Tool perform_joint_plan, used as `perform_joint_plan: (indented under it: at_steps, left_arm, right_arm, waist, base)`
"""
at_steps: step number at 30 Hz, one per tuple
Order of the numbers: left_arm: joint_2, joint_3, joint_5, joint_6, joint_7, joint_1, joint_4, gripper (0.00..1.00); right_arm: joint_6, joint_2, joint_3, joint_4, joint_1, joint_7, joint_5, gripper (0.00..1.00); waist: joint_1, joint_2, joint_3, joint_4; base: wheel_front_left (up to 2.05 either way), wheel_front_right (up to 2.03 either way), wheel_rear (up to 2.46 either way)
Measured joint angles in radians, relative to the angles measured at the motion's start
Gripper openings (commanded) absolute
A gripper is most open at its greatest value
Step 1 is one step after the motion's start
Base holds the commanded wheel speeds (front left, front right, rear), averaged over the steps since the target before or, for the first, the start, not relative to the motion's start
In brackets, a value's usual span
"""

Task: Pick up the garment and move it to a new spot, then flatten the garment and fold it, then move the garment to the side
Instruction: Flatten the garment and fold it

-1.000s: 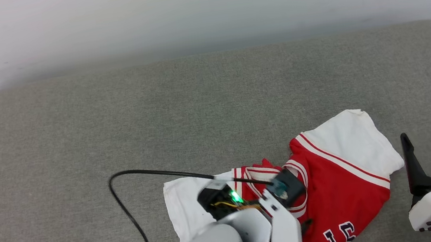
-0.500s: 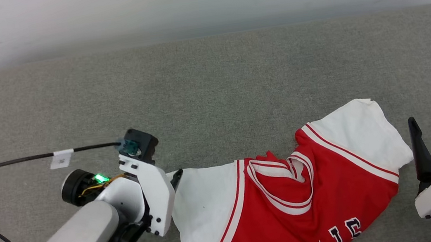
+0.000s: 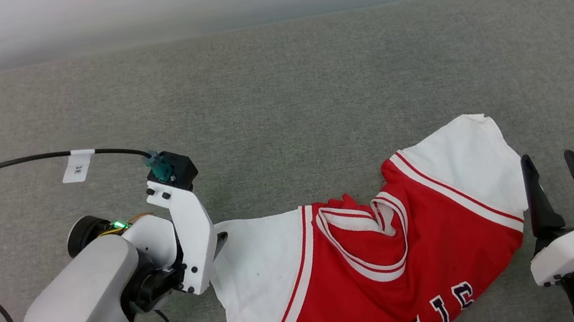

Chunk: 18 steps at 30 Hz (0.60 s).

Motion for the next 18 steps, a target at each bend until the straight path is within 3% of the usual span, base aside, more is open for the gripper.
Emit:
perform_joint_plan:
  at_steps: [18]
  left_arm:
    - [-0.018,-0.087,0.046,-0.036,0.112,-0.075,0.105,1.00]
  right_arm:
    - [0.000,0.010,0.007,0.054,-0.047,-0.043,0.003,1.00]
  waist:
    - [0.0000,0.0000,0.055,-0.050]
  base:
    - [0.00,0.00,0.00]
